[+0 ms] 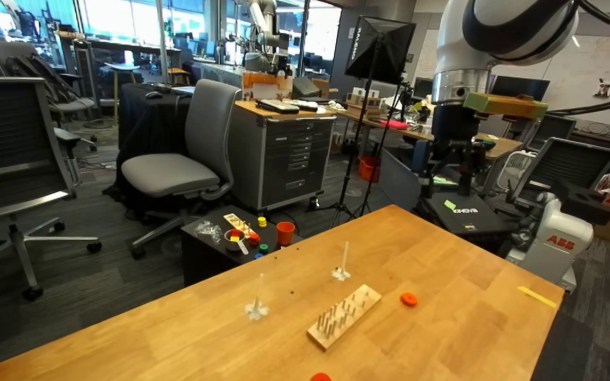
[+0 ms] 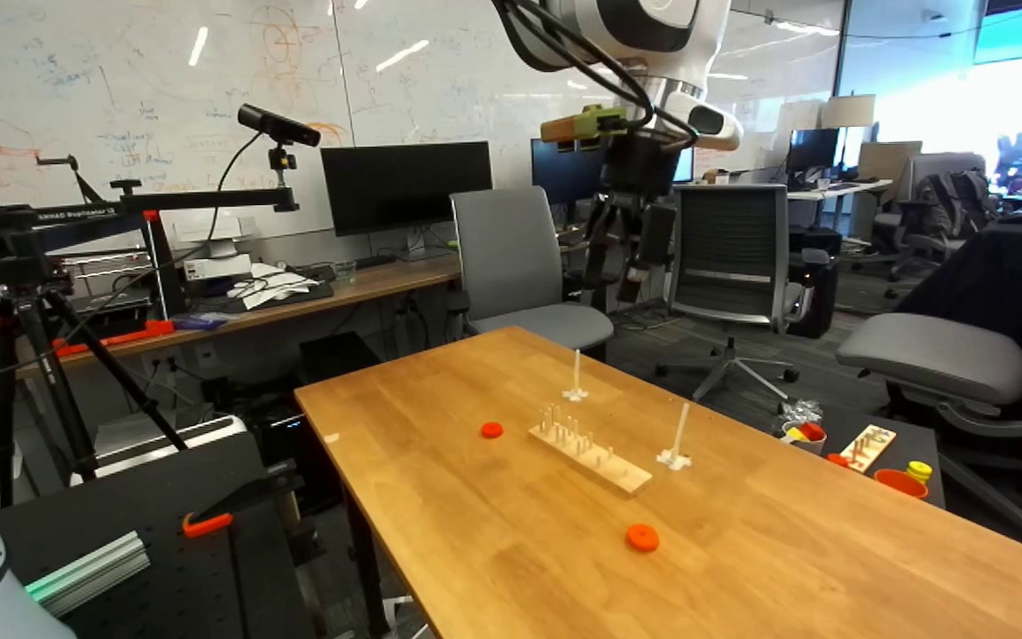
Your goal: Pick up the orange ring on the right and place it on the wooden stand
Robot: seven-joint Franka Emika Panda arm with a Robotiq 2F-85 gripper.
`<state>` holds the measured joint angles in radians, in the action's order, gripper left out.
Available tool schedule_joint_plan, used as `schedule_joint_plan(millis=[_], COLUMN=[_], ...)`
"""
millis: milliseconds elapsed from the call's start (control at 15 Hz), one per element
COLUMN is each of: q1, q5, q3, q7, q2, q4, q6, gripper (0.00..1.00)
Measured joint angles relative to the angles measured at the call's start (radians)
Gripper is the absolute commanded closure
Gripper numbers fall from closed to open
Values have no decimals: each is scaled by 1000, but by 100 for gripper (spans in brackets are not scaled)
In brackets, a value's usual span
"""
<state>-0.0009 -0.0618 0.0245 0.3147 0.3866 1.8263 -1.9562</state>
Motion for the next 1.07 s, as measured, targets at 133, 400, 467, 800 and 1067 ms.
schedule_joint_plan(millis=[133, 400, 467, 800, 1067], q1=[0, 18, 28, 71, 67], q5=[0, 5, 24, 132, 133], q3=[0, 11, 14, 8, -4], q7=[-7, -163, -186, -164, -146], q2=[6, 2, 2, 2, 25], q4=[-4, -11, -23, -54, -54], q6=[4, 90, 126, 138, 113], gripper=[0, 0, 0, 0, 0])
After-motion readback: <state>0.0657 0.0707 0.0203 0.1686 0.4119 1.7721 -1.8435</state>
